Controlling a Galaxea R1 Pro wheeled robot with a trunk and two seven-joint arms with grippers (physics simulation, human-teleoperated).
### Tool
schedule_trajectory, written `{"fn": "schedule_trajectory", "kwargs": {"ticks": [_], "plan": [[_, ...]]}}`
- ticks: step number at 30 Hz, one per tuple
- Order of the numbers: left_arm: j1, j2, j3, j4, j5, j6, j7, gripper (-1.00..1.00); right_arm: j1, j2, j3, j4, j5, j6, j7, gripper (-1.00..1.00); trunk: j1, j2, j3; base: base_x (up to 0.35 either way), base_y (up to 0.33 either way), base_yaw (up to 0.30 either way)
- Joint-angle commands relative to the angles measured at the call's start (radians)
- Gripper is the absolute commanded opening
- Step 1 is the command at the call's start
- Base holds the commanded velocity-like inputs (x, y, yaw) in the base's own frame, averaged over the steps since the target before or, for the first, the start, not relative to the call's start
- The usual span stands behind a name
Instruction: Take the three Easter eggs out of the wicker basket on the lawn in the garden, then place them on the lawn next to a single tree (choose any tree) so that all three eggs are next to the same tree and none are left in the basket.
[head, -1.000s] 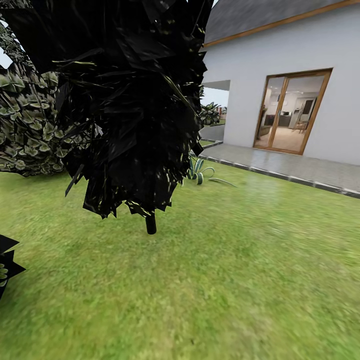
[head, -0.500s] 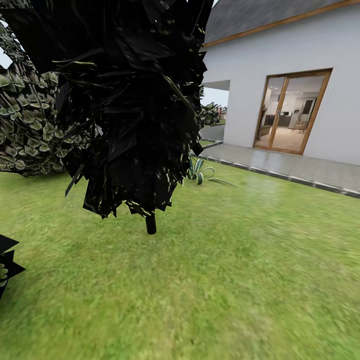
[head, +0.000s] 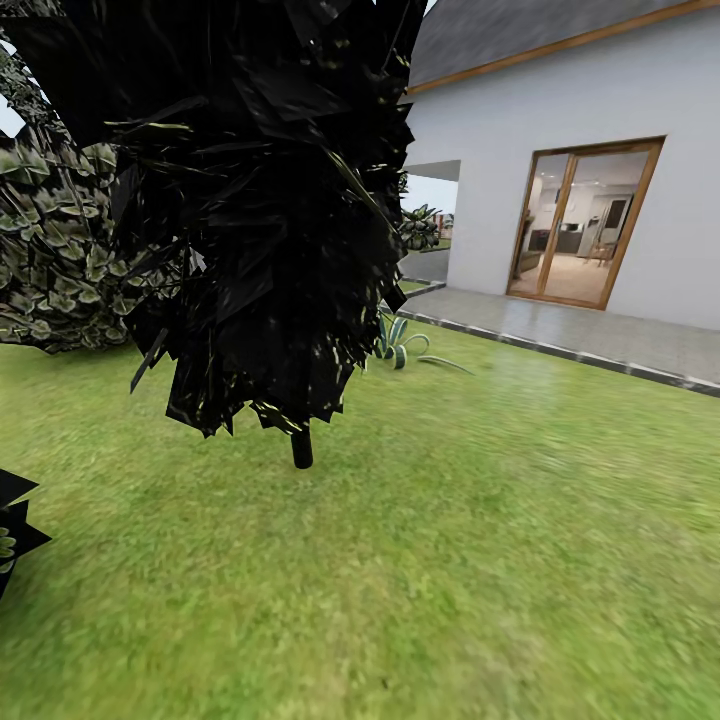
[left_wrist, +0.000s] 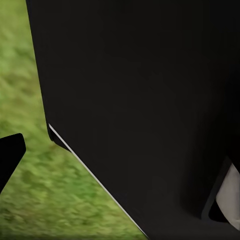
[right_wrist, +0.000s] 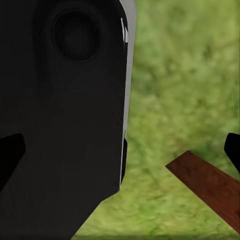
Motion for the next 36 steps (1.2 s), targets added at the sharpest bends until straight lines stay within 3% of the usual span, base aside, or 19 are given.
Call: {"fn": "schedule_trajectory", "kwargs": {"ticks": [1, 36], "plan": [[0.001, 0.000, 0.000, -0.002, 0.001, 0.000, 0.000, 1.00, -0.001, 0.000, 0.004, 0.002, 0.001, 0.000, 0.000, 1.00, 0.000, 0.000, -0.001, 0.000, 0.000, 0.000], [0.001, 0.000, 0.000, -0.001, 0.001, 0.000, 0.000, 1.00, -0.001, 0.000, 0.004, 0.002, 0.001, 0.000, 0.000, 1.00, 0.000, 0.000, -0.001, 0.000, 0.000, 0.000]]}}
